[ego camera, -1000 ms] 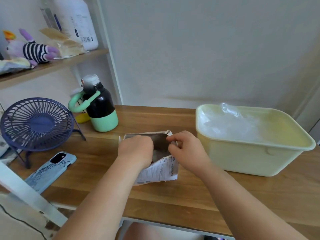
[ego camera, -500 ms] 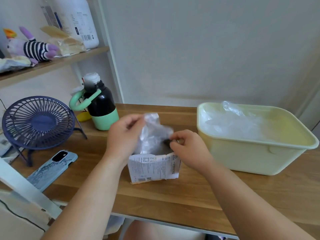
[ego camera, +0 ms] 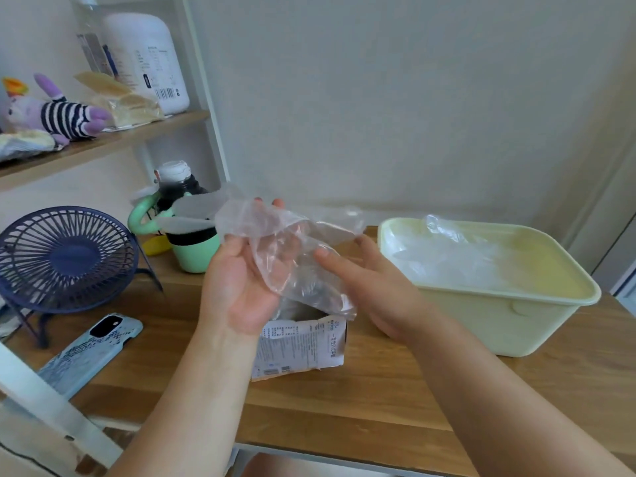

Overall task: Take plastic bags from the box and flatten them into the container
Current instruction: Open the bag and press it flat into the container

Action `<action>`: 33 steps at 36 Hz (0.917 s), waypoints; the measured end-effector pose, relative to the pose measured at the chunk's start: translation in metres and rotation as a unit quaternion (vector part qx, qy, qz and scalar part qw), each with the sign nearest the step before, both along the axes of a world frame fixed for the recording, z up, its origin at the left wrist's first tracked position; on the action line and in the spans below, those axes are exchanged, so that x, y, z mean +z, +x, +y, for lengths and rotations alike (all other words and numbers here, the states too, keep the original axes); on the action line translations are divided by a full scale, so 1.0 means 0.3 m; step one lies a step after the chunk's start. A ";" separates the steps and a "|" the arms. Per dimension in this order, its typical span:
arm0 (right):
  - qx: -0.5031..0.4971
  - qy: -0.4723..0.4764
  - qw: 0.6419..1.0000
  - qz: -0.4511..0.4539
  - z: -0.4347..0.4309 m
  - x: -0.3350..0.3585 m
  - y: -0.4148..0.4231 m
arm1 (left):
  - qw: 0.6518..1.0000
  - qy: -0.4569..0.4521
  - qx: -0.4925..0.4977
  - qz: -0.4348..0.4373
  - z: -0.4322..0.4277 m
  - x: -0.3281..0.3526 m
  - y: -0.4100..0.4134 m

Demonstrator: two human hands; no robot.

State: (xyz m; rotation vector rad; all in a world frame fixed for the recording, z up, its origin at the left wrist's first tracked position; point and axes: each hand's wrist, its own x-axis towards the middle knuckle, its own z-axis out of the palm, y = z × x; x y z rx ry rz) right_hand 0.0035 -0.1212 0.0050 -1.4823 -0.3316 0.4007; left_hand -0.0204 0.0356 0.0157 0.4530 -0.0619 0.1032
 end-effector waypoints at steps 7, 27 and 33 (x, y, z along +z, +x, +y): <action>-0.074 0.163 0.983 0.048 -0.032 0.023 0.001 | 0.998 0.067 -0.020 -0.010 -0.036 -0.030 -0.017; 0.039 0.024 0.996 -0.072 -0.130 0.075 0.013 | 0.609 0.792 -0.042 0.024 -0.037 0.047 -0.046; -0.053 -0.037 0.991 -0.114 -0.146 0.070 0.006 | 0.706 0.706 0.042 0.050 -0.059 0.021 -0.026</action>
